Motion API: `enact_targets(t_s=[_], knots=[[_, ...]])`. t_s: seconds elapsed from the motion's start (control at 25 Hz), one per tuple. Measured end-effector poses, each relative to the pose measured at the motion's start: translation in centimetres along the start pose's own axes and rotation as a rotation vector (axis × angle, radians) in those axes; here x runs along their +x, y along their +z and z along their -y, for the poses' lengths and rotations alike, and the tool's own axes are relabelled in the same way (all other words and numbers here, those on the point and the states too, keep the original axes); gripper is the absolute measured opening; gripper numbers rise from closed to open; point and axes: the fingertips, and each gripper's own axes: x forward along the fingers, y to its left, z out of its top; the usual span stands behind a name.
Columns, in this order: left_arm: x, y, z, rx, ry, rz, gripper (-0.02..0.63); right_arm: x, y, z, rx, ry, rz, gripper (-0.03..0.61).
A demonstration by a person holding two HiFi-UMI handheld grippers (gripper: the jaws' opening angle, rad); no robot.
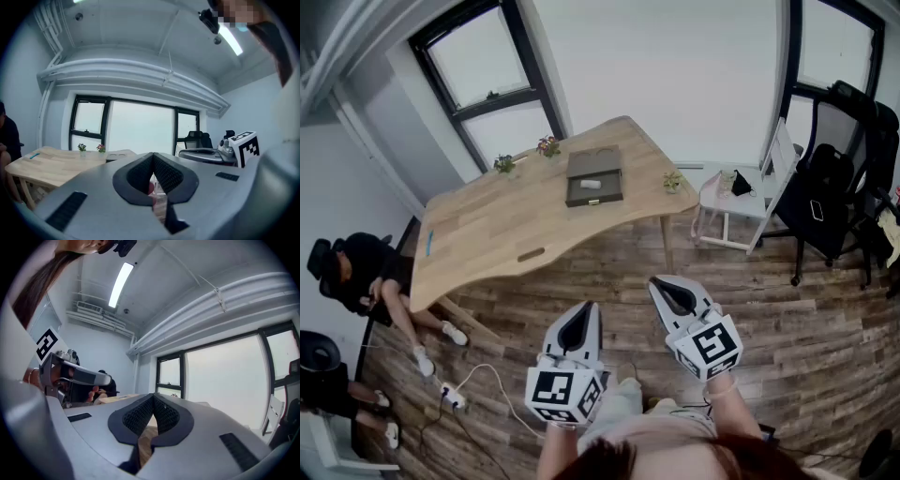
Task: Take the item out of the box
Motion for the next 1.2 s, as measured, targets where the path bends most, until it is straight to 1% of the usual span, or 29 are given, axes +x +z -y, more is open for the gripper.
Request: enact_targets(t_s=[0.12, 0.28, 0.52, 0.64, 1.2], knots=[[0.8, -0.2, -1.0, -0.004, -0.007, -0.006, 0.000, 1.1, -0.3, 0.1, 0.007, 0.003, 0.002, -0.001], [1.8, -0.7, -2.4, -0.001, -0.013, -0.020, 0.000, 2.5, -0.9, 0.3, -0.008, -0.009, -0.012, -0.001], [3.3, -0.5, -4.8, -0.003, -0.031, -0.025, 0.000, 5.2, -0.9, 0.6, -0.009, -0.015, -0.013, 0.000], [4.2, -0.5, -6.2, -0.011, -0.035, -0.026, 0.000, 6.7, -0.9, 0.8, 0.001, -0.013, 0.001, 0.000], [8.4, -0.4, -12.8, -0.022, -0.038, -0.017, 0.000, 14.1, -1.8, 2.0, 0.007, -0.041, -0.021, 0.000]])
